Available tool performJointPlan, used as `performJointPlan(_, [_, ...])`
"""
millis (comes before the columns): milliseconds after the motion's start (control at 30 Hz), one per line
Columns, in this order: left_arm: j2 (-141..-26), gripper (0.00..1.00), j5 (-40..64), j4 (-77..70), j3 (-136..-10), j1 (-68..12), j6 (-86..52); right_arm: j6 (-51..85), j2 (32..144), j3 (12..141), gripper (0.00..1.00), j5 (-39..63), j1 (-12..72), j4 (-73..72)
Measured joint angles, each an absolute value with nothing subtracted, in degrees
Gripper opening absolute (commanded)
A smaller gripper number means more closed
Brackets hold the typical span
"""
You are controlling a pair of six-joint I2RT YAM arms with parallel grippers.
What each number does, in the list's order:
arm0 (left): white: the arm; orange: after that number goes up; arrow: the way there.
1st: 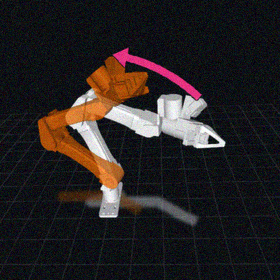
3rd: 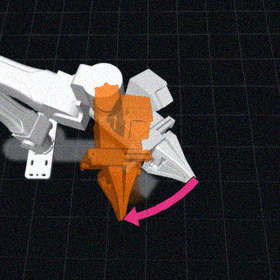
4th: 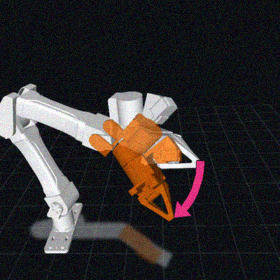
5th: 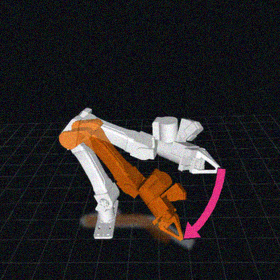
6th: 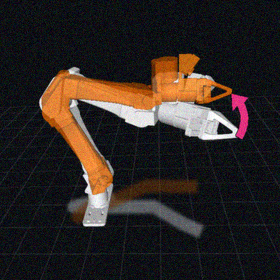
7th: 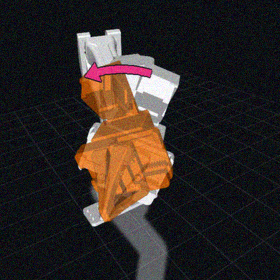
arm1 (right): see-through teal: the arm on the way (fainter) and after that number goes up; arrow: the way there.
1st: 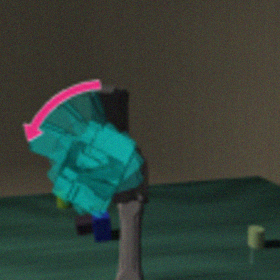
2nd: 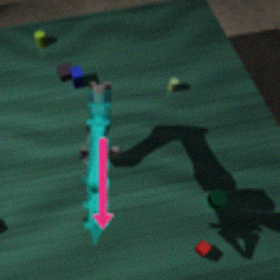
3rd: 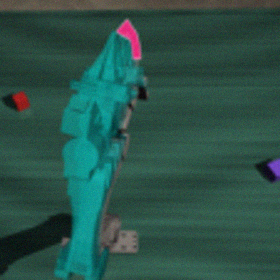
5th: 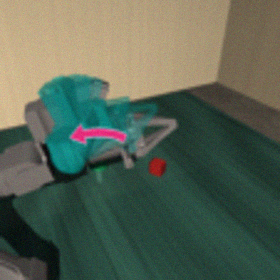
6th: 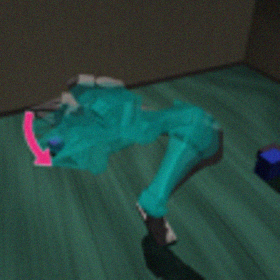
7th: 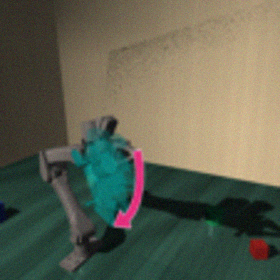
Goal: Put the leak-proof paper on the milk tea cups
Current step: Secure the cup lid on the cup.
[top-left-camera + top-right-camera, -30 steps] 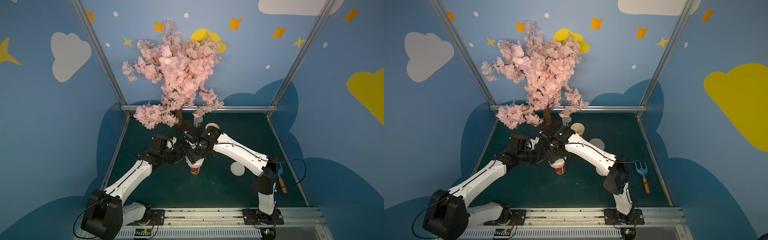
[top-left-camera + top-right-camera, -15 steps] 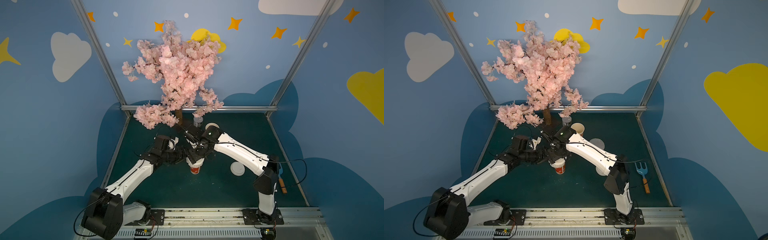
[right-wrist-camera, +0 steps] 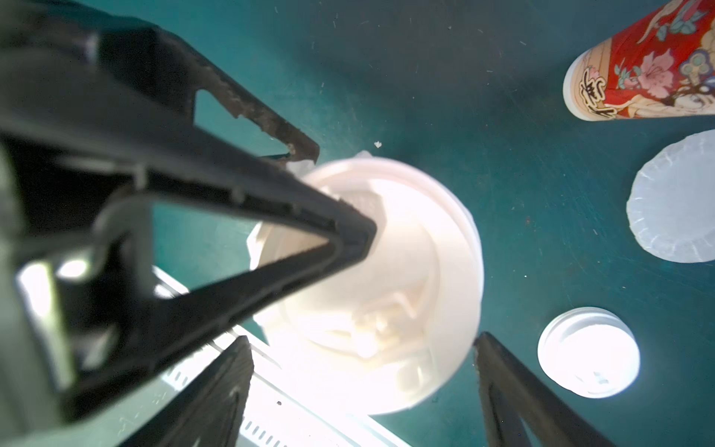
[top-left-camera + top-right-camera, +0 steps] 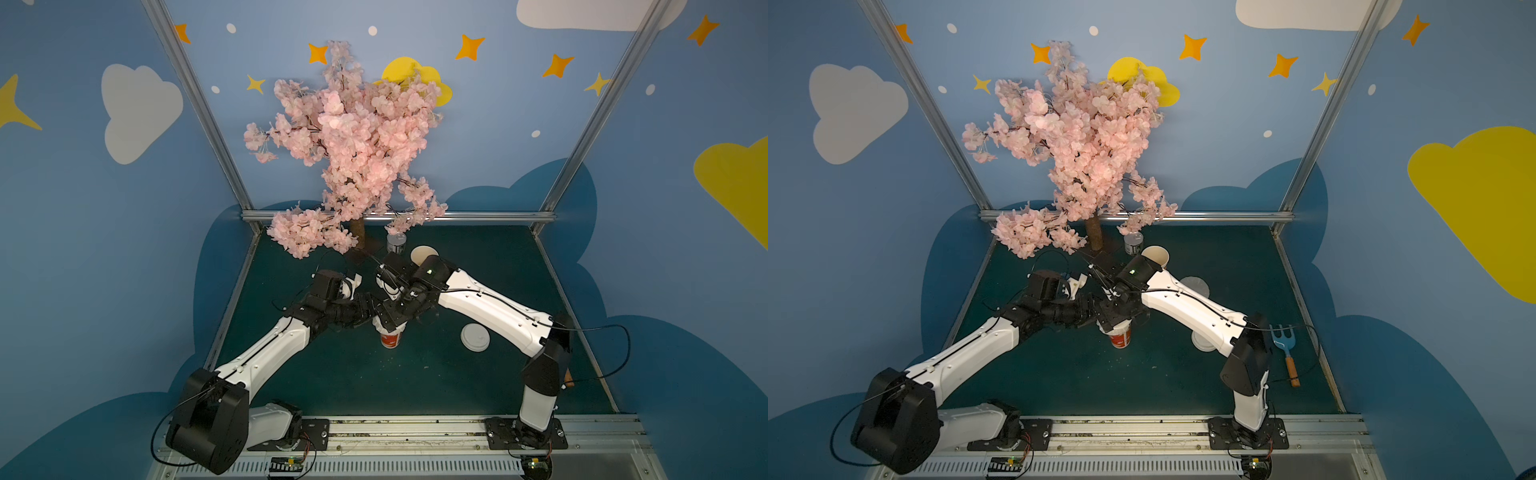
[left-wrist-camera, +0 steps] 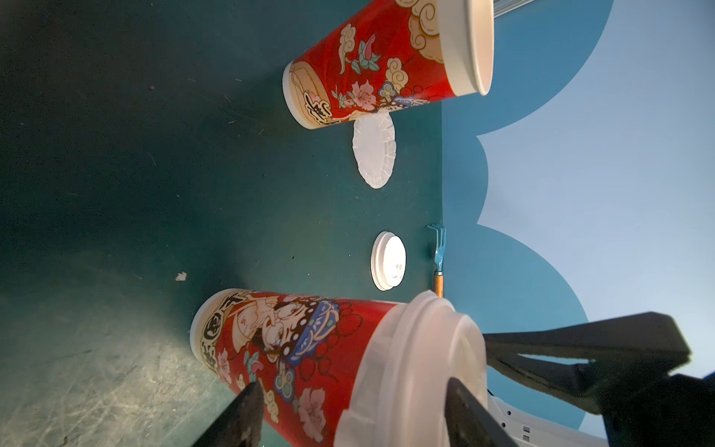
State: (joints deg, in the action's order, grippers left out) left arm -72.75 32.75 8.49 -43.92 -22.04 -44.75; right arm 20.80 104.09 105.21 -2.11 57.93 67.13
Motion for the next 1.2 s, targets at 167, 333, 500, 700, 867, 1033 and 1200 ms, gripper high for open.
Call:
performJointPlan(167, [-72.8,0.72,32.7,8.8,-44.1,-22.1,-44.5,22.5,95.7,96.6,0.86,3.9,54.5,61.3])
performJointPlan(333, [-72.7,0.72,32.6,9.0,-44.1,-22.2,-44.3,27.4,89.5,85.7,0.79,13.6,49.0,52.3])
performJointPlan(500, [-72.6,0.72,32.5,9.2,-44.1,-22.6,-44.1,32.6,88.9,77.0,0.78,23.3,44.9,43.3])
performJointPlan(700, [-72.4,0.72,32.4,9.6,-44.1,-23.0,-44.1,36.3,89.2,74.8,0.80,29.9,43.6,37.4])
performJointPlan(867, [-72.2,0.72,32.3,10.0,-44.1,-23.3,-44.1,38.1,89.2,74.1,0.80,32.7,43.2,34.0])
performJointPlan(1033, [-71.9,0.72,32.1,10.3,-44.1,-23.3,-44.1,38.2,89.3,72.1,0.78,34.0,42.9,33.2])
performJointPlan(1200, [-71.8,0.72,31.9,10.7,-44.1,-23.3,-44.0,37.4,90.6,71.0,0.74,34.6,42.8,33.2])
